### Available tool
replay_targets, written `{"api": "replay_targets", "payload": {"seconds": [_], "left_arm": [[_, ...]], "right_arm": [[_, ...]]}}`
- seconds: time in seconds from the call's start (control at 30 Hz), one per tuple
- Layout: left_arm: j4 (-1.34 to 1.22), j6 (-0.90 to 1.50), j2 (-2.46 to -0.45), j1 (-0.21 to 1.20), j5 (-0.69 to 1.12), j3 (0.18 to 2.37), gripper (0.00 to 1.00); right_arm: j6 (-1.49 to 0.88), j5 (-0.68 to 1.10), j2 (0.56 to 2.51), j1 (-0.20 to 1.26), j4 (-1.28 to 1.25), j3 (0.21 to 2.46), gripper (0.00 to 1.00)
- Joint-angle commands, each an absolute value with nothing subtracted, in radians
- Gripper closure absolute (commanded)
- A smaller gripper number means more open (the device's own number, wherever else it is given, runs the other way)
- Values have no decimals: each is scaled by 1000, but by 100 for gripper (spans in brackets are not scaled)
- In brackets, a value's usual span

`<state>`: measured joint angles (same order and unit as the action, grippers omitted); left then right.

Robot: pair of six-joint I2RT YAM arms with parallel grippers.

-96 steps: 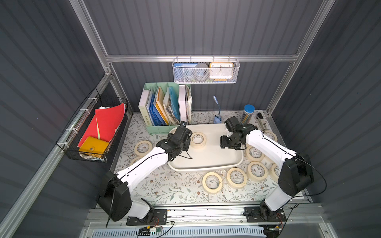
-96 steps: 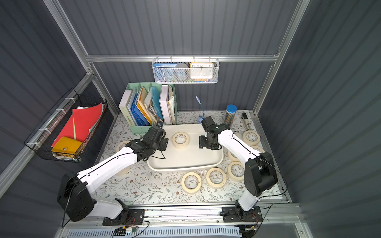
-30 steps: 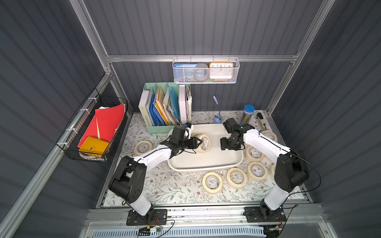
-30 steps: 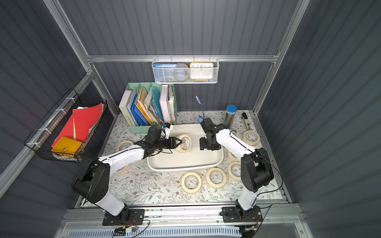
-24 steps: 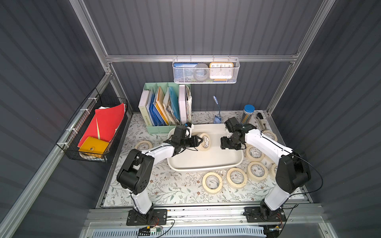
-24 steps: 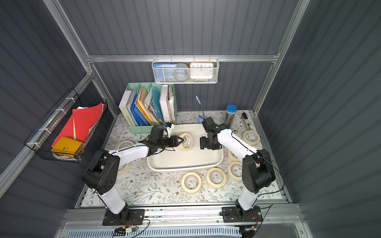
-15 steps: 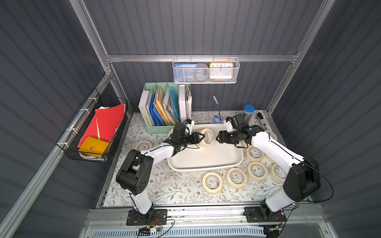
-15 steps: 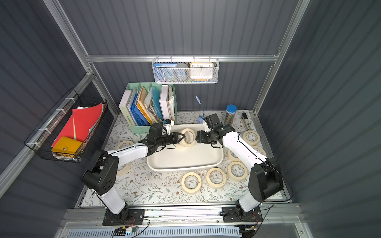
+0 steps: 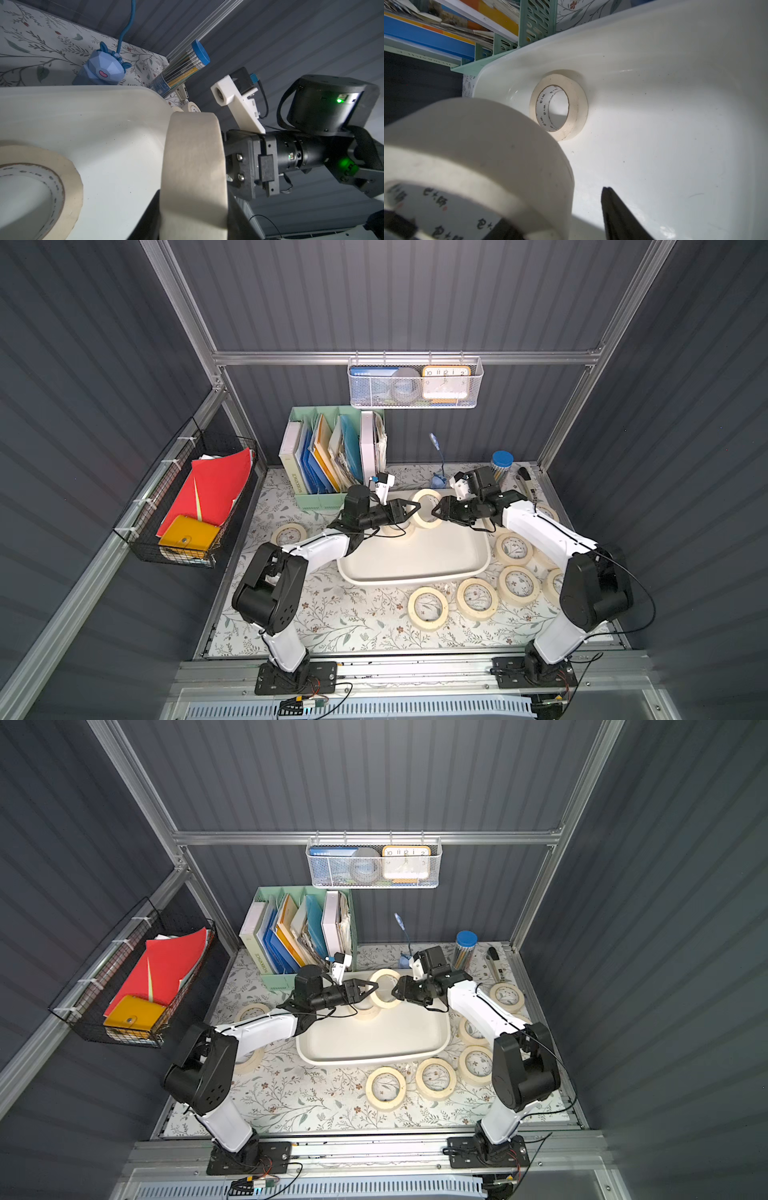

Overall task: Take out the art tape in the storage box
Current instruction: Pick up the art tape from the storage box.

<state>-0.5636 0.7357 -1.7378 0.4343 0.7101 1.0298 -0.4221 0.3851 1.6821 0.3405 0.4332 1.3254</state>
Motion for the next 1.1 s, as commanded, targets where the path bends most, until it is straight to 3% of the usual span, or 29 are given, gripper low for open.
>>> {"api": "replay_targets", "payload": {"seconds": [0.0,0.07,0.1,0.17,0.23,0.3,0.4,0.57,1.07], "left_arm": [[-625,729,-1692,430,786,1032,72],[-578,684,-1687,434,774,1040,66],[-530,648,-1685,440,766,1050,62],[-341,504,-1660,454,701,1085,39],[-145,363,-1630,475,569,1129,25],[-4,277,-1608,489,413,1167,18],[118,229,-1594,504,198,1215,17],[232,179,-1646,564,67,1322,20],[423,119,-1812,664,141,1501,30]], "right_arm": [[-440,380,1695,339,415,1354,79],[-436,367,1694,340,428,1357,100],[-432,356,1690,341,441,1359,100],[-426,310,1689,341,512,1378,100],[-421,259,1687,342,588,1398,100],[-421,165,1689,344,675,1422,100],[-396,52,1695,364,789,1457,100],[-397,23,1692,407,793,1424,100],[-382,-28,1745,456,834,1470,100]]}}
